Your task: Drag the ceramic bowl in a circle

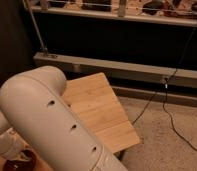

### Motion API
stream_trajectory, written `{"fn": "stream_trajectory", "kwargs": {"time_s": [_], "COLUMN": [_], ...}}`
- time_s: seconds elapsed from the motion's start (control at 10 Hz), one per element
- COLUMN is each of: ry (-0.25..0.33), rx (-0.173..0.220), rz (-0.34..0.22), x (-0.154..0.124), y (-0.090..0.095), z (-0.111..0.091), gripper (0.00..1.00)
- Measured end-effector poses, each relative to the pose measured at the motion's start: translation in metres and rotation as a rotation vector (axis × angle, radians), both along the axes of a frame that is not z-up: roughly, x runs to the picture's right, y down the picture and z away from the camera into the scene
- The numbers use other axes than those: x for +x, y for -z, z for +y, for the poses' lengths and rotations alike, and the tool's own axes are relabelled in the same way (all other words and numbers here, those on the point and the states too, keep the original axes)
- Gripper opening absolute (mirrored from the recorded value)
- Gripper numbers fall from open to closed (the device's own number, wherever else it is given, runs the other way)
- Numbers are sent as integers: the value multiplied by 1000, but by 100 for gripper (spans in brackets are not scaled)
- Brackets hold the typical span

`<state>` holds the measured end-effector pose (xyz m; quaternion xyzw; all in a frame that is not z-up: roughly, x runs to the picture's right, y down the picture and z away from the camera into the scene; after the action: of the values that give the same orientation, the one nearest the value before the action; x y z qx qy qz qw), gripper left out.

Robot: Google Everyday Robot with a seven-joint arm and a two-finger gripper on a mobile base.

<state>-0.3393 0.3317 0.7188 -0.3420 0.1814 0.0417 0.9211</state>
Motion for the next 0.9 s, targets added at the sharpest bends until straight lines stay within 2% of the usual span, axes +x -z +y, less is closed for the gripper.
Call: {"fn": "stream_trajectory", "kwargs": {"time_s": [0.2,0.5,0.7,0.9], "ry": [-58,-141,-201,-250], "rx": [-19,-10,28,80], "rz": [70,177,237,271], "x": [38,97,126,134], "y": [-8,-24,-40,-56], "z": [-2,-20,-44,-75], "gripper": [0,0,0,0]}}
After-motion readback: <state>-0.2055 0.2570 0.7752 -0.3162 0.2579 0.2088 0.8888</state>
